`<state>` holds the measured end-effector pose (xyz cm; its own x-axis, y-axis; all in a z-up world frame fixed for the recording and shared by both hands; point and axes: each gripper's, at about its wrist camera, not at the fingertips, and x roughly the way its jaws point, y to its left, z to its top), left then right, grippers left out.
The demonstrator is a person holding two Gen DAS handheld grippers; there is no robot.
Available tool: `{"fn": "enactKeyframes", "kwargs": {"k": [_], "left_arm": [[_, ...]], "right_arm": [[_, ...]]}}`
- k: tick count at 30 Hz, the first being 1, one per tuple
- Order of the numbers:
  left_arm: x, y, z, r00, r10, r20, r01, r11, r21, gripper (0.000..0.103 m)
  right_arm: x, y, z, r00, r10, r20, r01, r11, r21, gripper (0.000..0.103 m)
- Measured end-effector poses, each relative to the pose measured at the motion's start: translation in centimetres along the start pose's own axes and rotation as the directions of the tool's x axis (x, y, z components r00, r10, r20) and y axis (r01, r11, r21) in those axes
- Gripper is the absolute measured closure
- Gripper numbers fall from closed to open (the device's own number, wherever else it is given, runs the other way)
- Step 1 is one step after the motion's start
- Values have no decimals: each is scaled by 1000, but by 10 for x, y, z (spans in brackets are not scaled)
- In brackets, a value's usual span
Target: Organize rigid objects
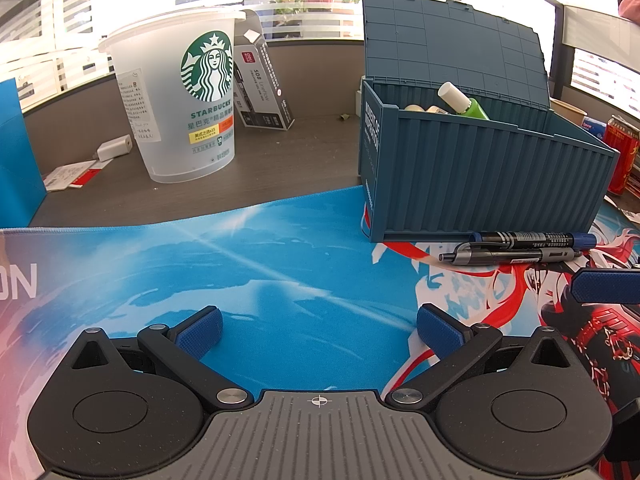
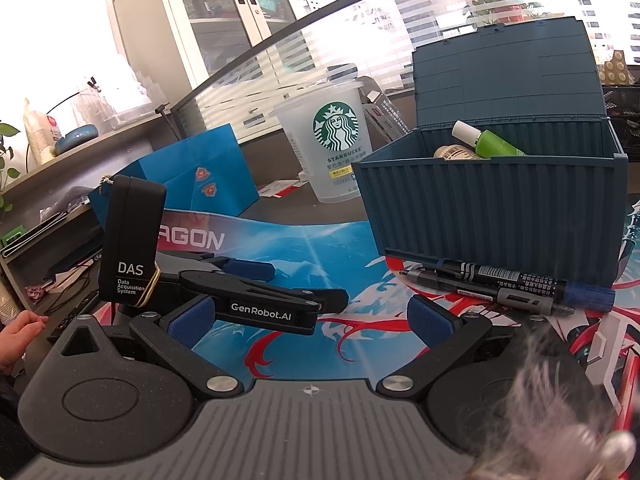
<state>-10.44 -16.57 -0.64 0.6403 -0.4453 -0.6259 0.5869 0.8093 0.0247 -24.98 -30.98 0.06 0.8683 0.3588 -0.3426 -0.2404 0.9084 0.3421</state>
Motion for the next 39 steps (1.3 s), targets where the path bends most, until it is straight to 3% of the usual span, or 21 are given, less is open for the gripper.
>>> {"fn": "enactKeyframes", "kwargs": {"k": [39], "left_arm": [[0, -1, 0, 1000, 0, 0, 0, 1000, 0, 0]], "right_arm": [[0, 2, 1, 1000, 0, -1, 0, 1000, -1, 0]]}}
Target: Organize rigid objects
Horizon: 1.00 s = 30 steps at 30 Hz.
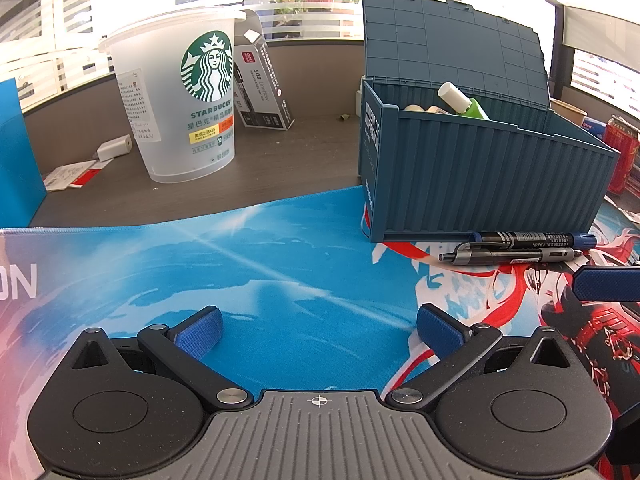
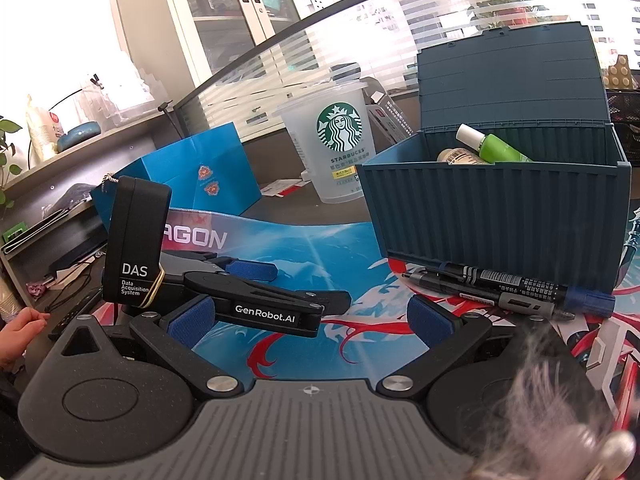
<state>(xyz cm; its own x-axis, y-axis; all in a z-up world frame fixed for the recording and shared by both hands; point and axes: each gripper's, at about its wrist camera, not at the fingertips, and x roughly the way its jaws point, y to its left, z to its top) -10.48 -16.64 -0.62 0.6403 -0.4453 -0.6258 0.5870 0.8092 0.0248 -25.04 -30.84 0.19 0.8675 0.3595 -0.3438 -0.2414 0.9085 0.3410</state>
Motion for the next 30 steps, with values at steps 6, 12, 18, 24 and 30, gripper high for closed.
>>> {"fn": "enactKeyframes", "kwargs": {"k": [6, 12, 18, 24, 30], "left_arm": [[0, 1, 0, 1000, 0, 0, 0, 1000, 0, 0], [0, 0, 0, 1000, 0, 0, 0, 1000, 0, 0], [0, 0, 0, 1000, 0, 0, 0, 1000, 0, 0], [0, 1, 0, 1000, 0, 0, 0, 1000, -1, 0], [0, 1, 0, 1000, 0, 0, 0, 1000, -1, 0]], "right_arm": [[-1, 0, 0, 1000, 2, 4, -2, 1000, 2, 0], [-5, -4, -1, 1000, 6, 13, -6, 1000, 12, 0], [-10, -7, -2, 1000, 5, 30, -5, 1000, 6, 0], [-13, -6, -3, 999, 8, 42, -8, 1000, 6, 0], [-19, -7, -3, 998, 0, 56, 0, 1000, 9, 0]]}}
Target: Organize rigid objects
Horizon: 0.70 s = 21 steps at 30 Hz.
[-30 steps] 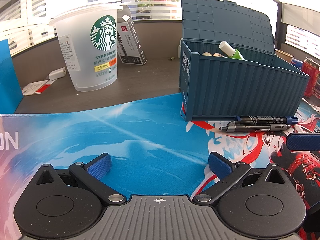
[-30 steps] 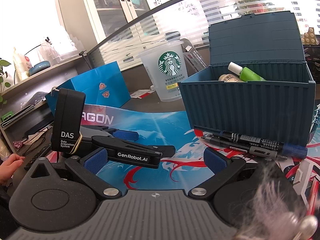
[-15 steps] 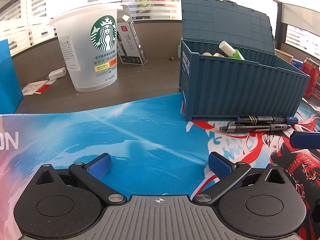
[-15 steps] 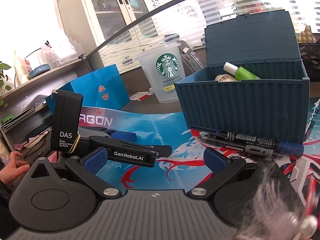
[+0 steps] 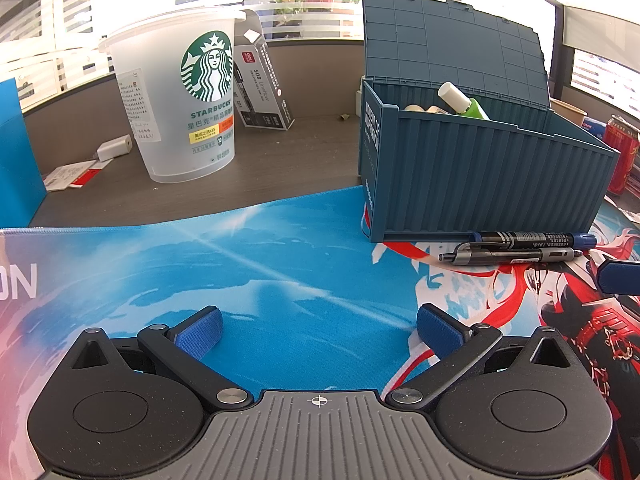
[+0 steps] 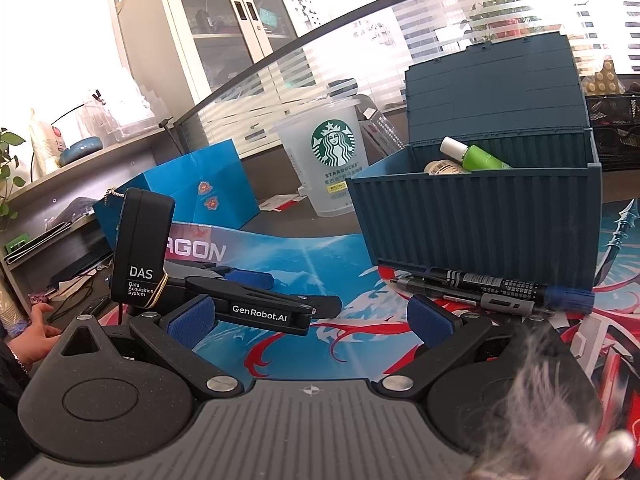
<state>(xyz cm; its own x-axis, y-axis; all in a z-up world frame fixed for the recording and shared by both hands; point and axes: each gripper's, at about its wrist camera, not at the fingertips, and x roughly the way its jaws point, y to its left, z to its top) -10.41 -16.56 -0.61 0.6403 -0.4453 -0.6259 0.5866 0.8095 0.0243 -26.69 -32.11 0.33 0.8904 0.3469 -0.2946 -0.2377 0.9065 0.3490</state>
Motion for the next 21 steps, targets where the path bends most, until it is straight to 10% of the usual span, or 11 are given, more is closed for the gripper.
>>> {"fn": "enactKeyframes", "kwargs": {"k": [21], "left_arm": [[0, 0, 0, 1000, 0, 0, 0, 1000, 0, 0]], "right_arm": [[1, 2, -2, 1000, 5, -2, -5, 1000, -1, 0]]}}
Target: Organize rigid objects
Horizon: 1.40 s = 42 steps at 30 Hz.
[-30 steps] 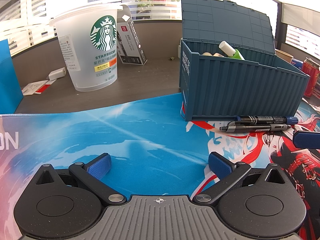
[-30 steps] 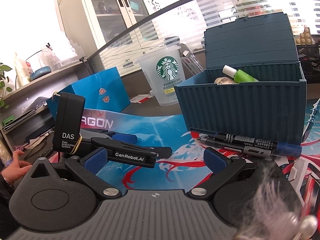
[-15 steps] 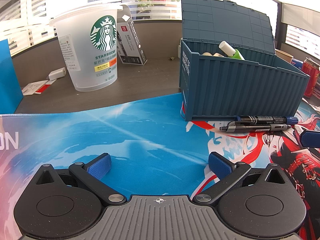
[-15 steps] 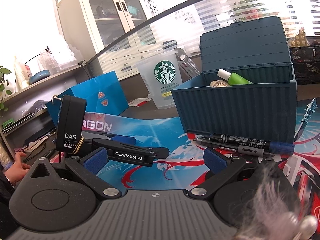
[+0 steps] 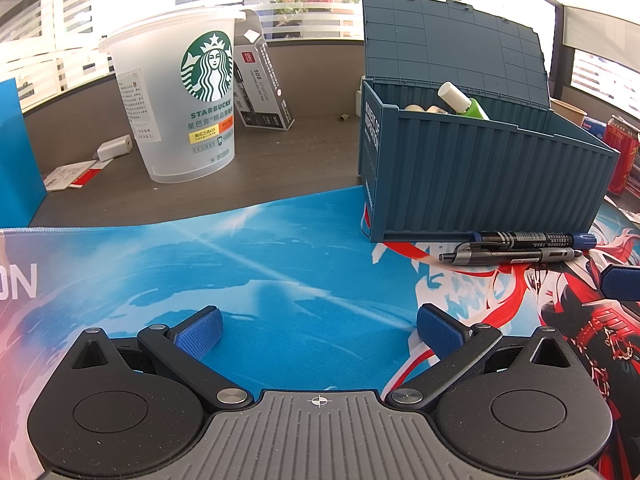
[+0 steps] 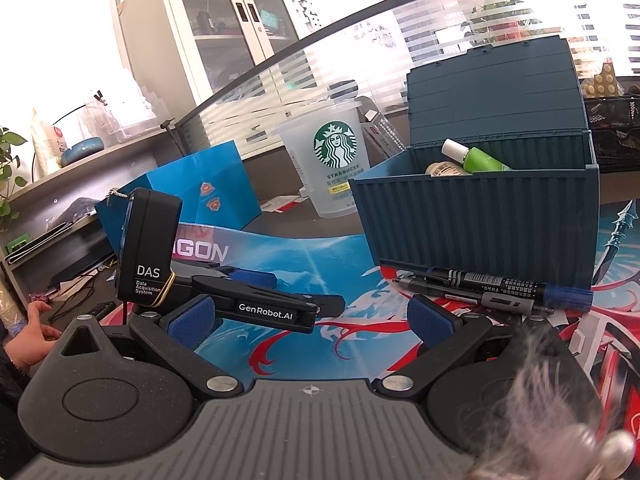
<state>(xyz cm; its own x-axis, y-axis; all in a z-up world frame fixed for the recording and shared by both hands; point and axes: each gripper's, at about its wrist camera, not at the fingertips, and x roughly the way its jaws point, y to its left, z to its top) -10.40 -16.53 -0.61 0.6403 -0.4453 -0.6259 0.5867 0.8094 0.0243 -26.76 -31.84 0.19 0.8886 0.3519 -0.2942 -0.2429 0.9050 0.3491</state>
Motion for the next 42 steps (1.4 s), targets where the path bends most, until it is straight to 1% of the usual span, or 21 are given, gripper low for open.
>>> {"fn": "enactKeyframes", "kwargs": {"k": [37, 42], "left_arm": [[0, 0, 0, 1000, 0, 0, 0, 1000, 0, 0], [0, 1, 0, 1000, 0, 0, 0, 1000, 0, 0]], "right_arm": [[2, 4, -2, 1000, 3, -15, -3, 1000, -11, 0], [3, 7, -1, 1000, 14, -3, -14, 1000, -10, 0]]}}
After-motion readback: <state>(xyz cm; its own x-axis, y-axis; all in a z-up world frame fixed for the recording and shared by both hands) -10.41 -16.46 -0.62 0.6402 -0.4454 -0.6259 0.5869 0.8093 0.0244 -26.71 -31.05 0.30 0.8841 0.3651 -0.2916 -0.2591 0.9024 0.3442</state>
